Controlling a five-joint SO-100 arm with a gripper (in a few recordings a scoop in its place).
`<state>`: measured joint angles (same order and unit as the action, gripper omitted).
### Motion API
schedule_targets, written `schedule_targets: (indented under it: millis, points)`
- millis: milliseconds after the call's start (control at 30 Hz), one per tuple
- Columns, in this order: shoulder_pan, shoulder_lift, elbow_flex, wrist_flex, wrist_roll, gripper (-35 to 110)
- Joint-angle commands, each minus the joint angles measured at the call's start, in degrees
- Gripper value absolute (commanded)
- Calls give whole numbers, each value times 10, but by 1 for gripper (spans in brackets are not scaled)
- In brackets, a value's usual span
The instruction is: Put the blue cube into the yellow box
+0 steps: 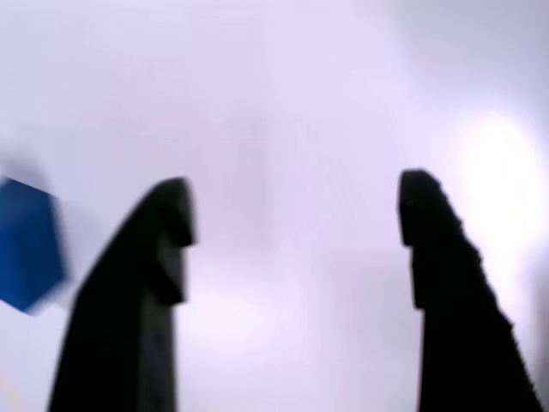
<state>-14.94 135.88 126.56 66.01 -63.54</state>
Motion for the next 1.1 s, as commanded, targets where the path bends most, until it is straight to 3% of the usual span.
schedule_targets:
  millis: [0,633,1067]
  points:
    - [-37,-69,-189,-1,62,38]
    - [-250,-359,-394,73,310,57]
    - [-393,-531,-527,128,450,58]
